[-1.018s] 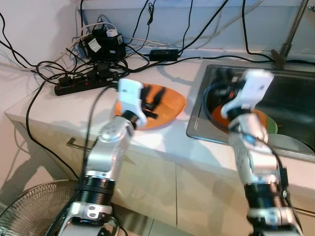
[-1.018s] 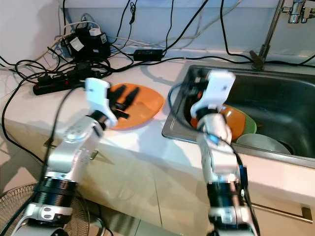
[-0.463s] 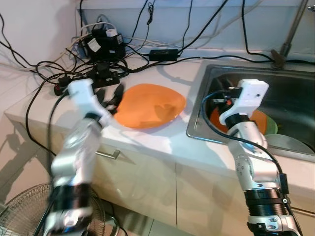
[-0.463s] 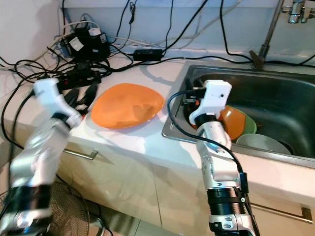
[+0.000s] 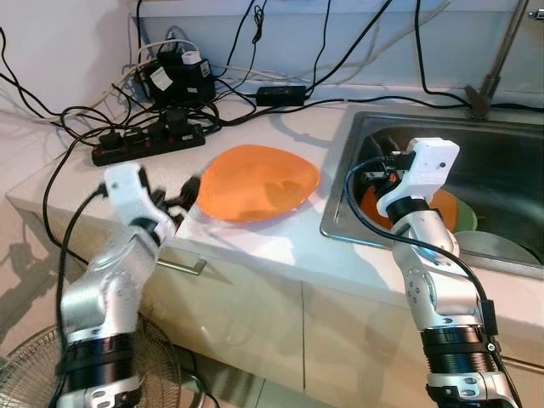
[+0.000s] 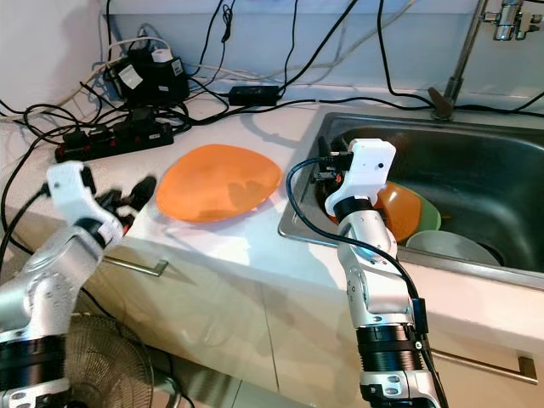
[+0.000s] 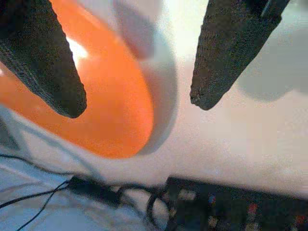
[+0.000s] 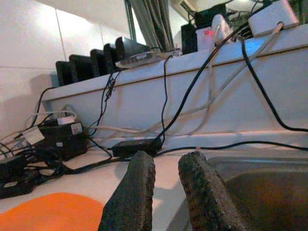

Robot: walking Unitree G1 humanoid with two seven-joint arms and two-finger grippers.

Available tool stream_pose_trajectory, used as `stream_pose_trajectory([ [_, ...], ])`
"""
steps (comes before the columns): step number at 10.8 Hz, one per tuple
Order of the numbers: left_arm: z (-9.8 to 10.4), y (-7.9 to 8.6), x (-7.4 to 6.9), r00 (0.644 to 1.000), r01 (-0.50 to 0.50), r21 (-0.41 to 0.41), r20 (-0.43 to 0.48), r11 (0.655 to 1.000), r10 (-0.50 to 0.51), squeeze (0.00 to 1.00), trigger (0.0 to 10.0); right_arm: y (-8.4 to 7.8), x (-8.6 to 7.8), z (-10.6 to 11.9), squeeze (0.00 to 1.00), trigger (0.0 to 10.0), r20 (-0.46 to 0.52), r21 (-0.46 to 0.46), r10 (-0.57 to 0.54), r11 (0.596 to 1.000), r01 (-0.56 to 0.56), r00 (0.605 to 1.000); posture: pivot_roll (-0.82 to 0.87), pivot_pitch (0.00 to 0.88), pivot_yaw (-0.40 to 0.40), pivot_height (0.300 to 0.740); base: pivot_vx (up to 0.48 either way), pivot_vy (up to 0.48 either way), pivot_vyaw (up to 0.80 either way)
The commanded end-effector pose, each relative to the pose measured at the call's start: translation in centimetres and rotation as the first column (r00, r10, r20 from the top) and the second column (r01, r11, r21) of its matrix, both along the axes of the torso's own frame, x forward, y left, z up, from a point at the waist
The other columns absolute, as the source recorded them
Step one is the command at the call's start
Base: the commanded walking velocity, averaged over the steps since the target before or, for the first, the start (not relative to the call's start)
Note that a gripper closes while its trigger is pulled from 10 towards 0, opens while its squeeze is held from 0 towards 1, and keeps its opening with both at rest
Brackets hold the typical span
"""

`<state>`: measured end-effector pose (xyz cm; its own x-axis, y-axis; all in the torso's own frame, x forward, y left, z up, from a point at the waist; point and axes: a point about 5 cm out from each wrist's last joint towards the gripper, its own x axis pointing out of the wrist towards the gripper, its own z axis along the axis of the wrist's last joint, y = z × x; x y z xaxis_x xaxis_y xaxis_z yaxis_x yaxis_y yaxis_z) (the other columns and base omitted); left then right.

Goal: Kitchen organization

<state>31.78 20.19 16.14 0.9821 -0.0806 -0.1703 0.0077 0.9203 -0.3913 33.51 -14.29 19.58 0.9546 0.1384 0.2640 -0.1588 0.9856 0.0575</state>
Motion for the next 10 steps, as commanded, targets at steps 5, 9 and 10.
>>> stream_pose_trajectory([
  [5, -0.6, -1.1, 0.0, 0.986, 0.037, -0.252, -0.150, 0.967, -0.077, 0.00, 10.0, 0.4, 0.0, 0.0, 0.00, 10.0, -0.013, -0.011, 0.017, 1.000, -0.017, 1.000, 0.10, 0.000, 0.125, 0.740, 0.000, 0.000, 0.00],
  [9, -0.7, -1.9, 0.6, 0.963, 0.082, -0.277, -0.225, 0.957, -0.148, 0.00, 10.0, 0.6, 0.1, 0.1, 0.00, 10.0, -0.008, -0.016, 0.020, 1.000, -0.020, 1.000, 0.09, 0.000, 0.139, 0.740, 0.000, 0.000, 0.00],
  [10, -0.8, -1.9, 0.7, 0.960, 0.077, -0.279, -0.237, 0.957, -0.147, 0.00, 10.0, 0.6, 0.0, 0.1, 0.00, 10.0, -0.007, -0.016, 0.020, 1.000, -0.020, 1.000, 0.08, 0.000, 0.141, 0.740, 0.000, 0.000, 0.00],
])
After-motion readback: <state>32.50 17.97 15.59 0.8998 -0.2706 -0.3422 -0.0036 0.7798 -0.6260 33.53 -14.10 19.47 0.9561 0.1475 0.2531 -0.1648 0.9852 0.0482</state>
